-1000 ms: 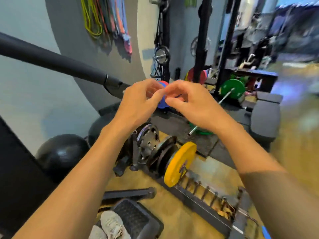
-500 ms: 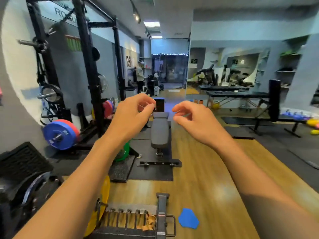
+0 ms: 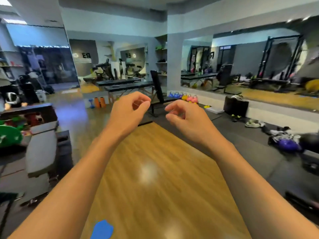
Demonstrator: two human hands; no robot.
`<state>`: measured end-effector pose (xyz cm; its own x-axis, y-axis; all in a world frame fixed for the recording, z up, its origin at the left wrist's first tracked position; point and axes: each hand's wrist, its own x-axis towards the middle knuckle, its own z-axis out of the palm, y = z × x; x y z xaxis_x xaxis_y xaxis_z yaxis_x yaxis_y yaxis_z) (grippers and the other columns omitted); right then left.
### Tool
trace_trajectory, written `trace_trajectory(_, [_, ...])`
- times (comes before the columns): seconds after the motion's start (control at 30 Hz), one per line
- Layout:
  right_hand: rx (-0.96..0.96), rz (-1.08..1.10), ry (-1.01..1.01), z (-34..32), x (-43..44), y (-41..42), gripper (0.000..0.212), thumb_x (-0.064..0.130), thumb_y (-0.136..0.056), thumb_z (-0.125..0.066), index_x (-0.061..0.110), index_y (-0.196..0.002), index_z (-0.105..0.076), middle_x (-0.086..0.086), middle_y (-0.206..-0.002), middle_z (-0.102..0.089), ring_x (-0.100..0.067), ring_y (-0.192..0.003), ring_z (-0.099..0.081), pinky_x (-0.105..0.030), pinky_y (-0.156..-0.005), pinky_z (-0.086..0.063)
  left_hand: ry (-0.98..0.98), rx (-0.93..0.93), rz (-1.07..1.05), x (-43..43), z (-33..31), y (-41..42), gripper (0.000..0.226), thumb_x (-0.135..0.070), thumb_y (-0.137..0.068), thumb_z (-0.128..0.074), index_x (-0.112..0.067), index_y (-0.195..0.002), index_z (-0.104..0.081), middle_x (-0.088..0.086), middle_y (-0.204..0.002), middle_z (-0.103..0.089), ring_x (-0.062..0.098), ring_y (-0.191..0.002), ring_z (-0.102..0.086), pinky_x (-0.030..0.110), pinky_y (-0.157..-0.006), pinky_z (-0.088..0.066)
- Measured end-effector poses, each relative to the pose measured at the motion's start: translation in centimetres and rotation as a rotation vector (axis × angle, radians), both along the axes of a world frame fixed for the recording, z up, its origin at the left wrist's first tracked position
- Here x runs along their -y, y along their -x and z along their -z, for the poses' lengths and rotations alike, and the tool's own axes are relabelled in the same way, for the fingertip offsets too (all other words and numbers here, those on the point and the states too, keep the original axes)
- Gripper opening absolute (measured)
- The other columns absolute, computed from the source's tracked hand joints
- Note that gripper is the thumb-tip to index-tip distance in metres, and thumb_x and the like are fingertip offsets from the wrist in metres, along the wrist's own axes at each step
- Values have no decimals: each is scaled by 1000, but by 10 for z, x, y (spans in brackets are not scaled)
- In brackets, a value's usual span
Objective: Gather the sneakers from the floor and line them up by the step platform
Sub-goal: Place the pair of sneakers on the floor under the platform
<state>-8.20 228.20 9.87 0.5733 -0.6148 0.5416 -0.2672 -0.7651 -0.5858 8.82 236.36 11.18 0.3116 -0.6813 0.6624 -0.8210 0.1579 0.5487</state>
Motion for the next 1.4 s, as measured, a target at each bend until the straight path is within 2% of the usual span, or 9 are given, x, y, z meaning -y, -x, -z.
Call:
trace_trajectory(0.1, [-61,188,61,10,57,25,17,24,-96,-52,28,-108,-61,9,-98,-64,-12,-86,-58,-34,-78,-49,1,-22,97,71,5,17,9,-25,-92,-58,-28,-93,-67,-16,-83,-63,-2,-77,-58,19,-64,-45])
trace_trajectory(0.23, [-159,360,72,20,134,46,20,21,-96,-49,27,-111,-61,5,-106,-65,-21,-99,-58,-39,-84,-50,1,-46,224,170,16,32,9,-25,-91,-59,-29,-92,-67,-14,-83,-64,-2,-76,-57,9,-61,-41])
trace_trajectory(0.33, [-188,434,52,19,191,60,18,21,-94,-51,25,-109,-62,8,-97,-63,-16,-91,-58,-33,-79,-48,-18,-76,332,247,20,43,10,-25,-92,-58,-27,-93,-68,-14,-84,-65,-2,-78,-58,18,-66,-47])
trace_trajectory(0.43, [-206,475,5,18,242,75,18,20,-93,-53,23,-108,-64,10,-89,-62,-8,-81,-56,-21,-66,-43,-35,-74,415,320,23,54,14,-26,-93,-57,-23,-98,-69,-9,-92,-67,1,-82,-59,15,-67,-44])
trace_trajectory(0.6, [-184,599,-80,23,340,105,15,18,-92,-55,22,-104,-65,12,-81,-61,-12,-78,-59,-29,-75,-48,-83,-83,534,444,33,82,9,-26,-92,-58,-29,-93,-66,-17,-85,-62,-7,-78,-56,5,-62,-38])
trace_trajectory(0.7, [-191,659,-100,40,407,122,16,17,-92,-56,21,-105,-65,10,-82,-62,-4,-70,-55,-26,-72,-46,-95,-62,581,519,44,99,10,-24,-92,-58,-31,-89,-64,-21,-81,-60,-10,-75,-55,-1,-60,-37])
trace_trajectory(1.03, [-158,628,-167,49,652,135,19,18,-92,-55,19,-108,-66,4,-91,-66,-14,-87,-62,-36,-83,-51,-264,-7,582,763,60,119,10,-26,-93,-56,-29,-94,-66,-11,-93,-66,-3,-81,-57,7,-62,-37])
trace_trajectory(1.3, [-138,632,-121,32,838,142,16,20,-92,-57,21,-105,-67,3,-91,-68,-15,-88,-63,-35,-83,-51,-186,-39,572,945,49,111,11,-25,-92,-57,-28,-93,-67,-11,-93,-67,0,-85,-59,15,-72,-44])
trace_trajectory(1.4, [-112,643,-97,30,913,144,15,20,-93,-57,22,-105,-65,4,-93,-68,-15,-88,-64,-38,-84,-53,-169,-62,586,1029,51,109,11,-25,-92,-57,-29,-93,-67,-14,-91,-66,0,-84,-59,15,-69,-43])
